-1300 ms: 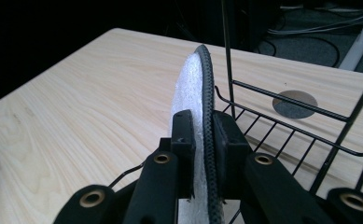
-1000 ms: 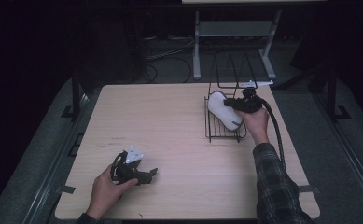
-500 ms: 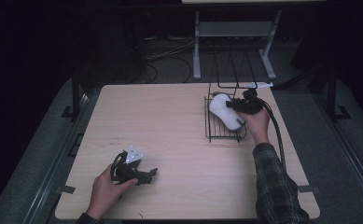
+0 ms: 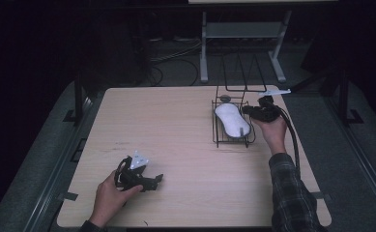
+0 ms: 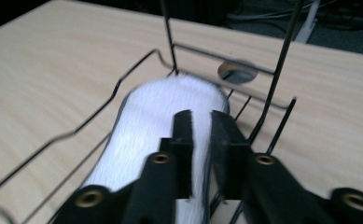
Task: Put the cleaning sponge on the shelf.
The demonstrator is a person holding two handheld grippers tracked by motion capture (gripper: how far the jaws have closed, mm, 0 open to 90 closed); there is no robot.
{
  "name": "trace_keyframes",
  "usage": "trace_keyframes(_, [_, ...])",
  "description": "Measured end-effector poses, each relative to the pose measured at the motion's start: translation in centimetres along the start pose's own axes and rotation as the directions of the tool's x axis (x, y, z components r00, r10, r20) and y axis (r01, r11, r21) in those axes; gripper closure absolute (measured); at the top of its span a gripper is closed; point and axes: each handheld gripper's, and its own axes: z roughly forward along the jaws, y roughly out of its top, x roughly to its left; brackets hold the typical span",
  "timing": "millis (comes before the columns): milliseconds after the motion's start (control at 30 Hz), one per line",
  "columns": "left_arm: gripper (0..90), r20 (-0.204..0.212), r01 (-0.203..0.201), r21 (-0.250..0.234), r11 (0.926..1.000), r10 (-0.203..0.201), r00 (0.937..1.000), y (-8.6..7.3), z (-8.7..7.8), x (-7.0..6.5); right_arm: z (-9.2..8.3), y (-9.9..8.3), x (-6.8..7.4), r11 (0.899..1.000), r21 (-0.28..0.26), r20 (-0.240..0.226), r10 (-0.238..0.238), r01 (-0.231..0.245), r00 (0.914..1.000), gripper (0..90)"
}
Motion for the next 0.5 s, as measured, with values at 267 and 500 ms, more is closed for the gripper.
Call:
trace_keyframes(267, [12.5, -0.002, -0.003, 0.000, 1.0000, 0.003, 1.0000, 0.0, 0.0, 0.0, -1.1, -2.0, 1.0, 0.998, 0.050, -0.005, -0.047, 0.047, 0.9989, 89.8])
trace_keyframes(500, [12.5, -0.001, -0.003, 0.000, 1.0000, 0.003, 1.0000, 0.0, 0.0, 0.0, -1.7, -3.4, 1.6, 0.995, 0.061, 0.009, -0.077, 0.077, 0.9970, 89.8])
